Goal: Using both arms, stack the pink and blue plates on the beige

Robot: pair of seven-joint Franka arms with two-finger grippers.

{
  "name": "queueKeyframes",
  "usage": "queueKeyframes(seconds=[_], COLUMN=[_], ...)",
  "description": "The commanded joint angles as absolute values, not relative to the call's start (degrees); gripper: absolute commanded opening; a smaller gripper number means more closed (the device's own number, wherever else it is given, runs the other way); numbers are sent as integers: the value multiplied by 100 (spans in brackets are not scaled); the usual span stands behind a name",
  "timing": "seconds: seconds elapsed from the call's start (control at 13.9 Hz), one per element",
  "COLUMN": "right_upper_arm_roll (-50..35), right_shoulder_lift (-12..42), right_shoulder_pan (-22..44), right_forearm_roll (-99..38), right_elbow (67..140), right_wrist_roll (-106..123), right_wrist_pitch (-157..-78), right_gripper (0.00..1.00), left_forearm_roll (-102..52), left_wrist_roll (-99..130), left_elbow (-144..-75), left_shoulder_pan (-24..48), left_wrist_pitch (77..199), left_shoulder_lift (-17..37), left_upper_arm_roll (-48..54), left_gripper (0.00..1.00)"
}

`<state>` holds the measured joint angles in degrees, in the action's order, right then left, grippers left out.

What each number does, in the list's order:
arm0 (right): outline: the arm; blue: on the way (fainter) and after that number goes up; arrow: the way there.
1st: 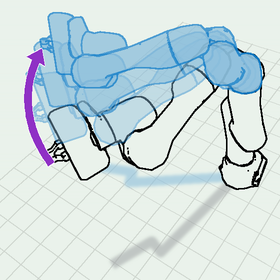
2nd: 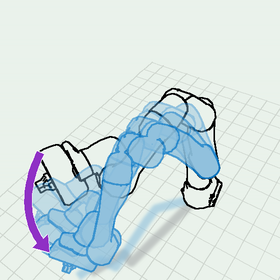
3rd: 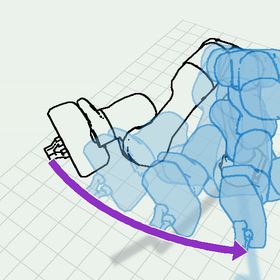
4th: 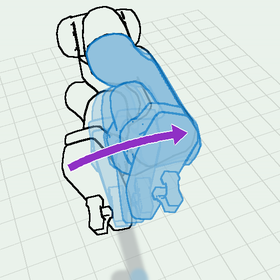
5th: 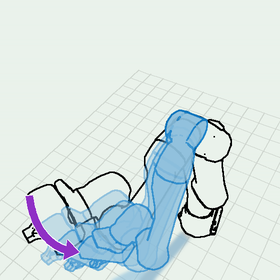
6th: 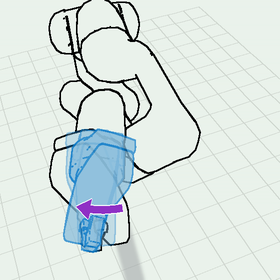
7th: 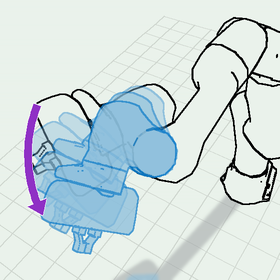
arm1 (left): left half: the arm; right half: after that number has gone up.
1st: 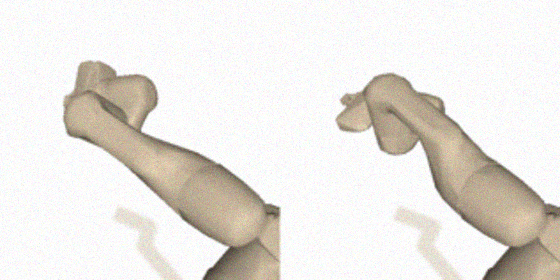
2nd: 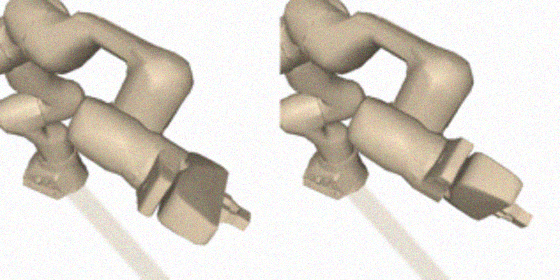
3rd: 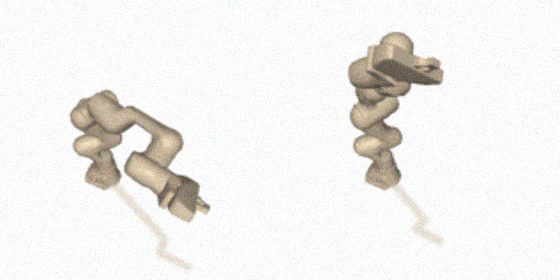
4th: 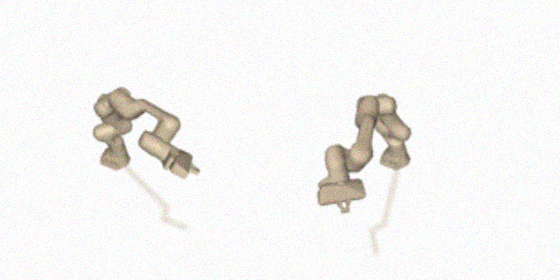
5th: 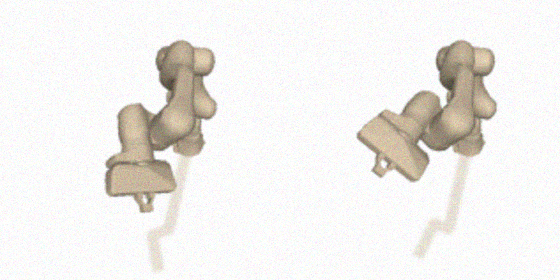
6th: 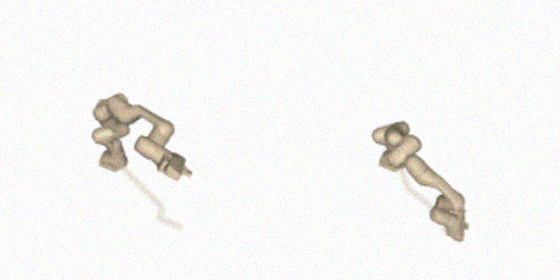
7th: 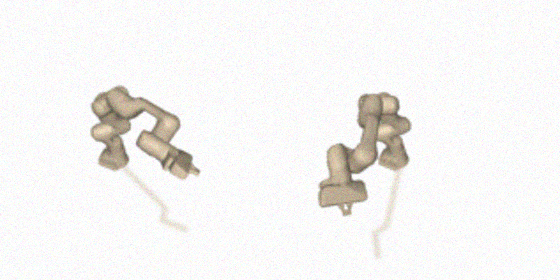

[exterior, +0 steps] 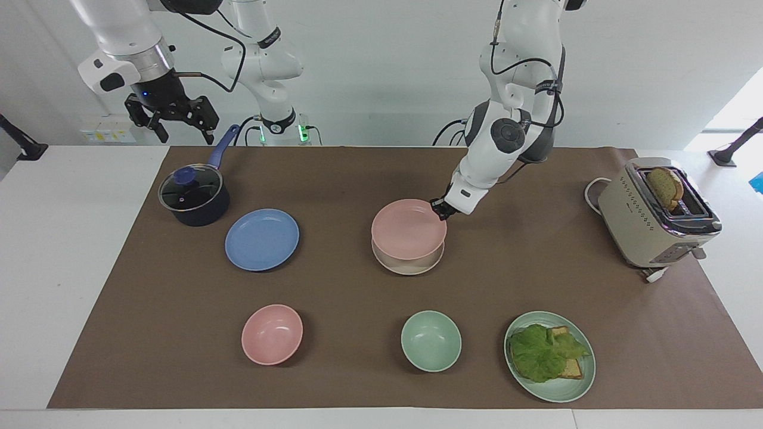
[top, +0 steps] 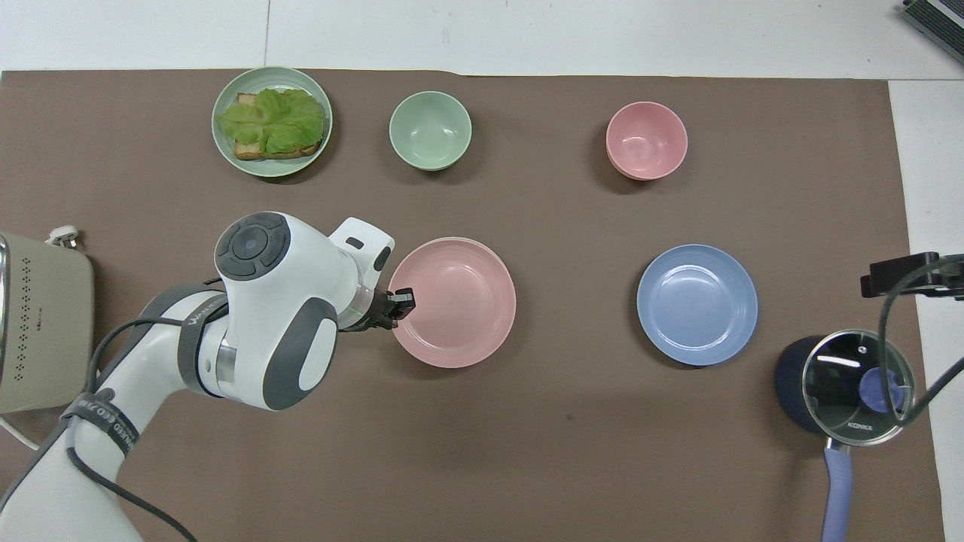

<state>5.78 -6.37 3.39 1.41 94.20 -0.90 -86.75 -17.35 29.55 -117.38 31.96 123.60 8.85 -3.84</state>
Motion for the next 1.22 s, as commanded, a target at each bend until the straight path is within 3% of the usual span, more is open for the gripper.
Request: queueKeyframes(seconds=[0.0,0.14,0.22,0.29,0.36,0.43,0.5,0.86,1.15], right_upper_arm_roll=[563,563,563,563,563,571,580,589,571], right_shoulder_lift=[-703,-712,-712,-712,-703,-703,-694,-703,-712], right_shoulder_pan=[281,281,281,281,281,281,273,272,281], right_forearm_roll=[44,44,44,44,44,44,44,114,53], right_elbow=[9475,9475,9475,9475,9475,9475,9440,9413,9466], right_wrist_roll=[-114,-123,-114,-114,-123,-114,-114,-79,-88], right_wrist_pitch=[-8692,-8684,-8692,-8692,-8692,-8701,-8684,-8754,-8956], right_gripper=[100,100,100,100,100,100,100,100,100], left_forearm_roll=[-1854,-1854,-1854,-1854,-1854,-1854,-1854,-1662,-783], left_wrist_roll=[2971,2971,2962,2962,3014,3023,3015,2918,2525], left_elbow=[-11865,-11865,-11857,-11848,-11830,-11821,-11786,-11523,-10962], left_shoulder_pan=[3313,3313,3313,3313,3313,3313,3313,3068,2244], left_wrist_pitch=[12630,12647,12647,12656,12665,12665,12648,12403,11605], left_shoulder_lift=[887,896,905,914,914,914,923,906,835], left_upper_arm_roll=[-475,-475,-475,-475,-475,-483,-483,-571,-580], left_gripper=[0,0,12,58,81,96,100,100,100])
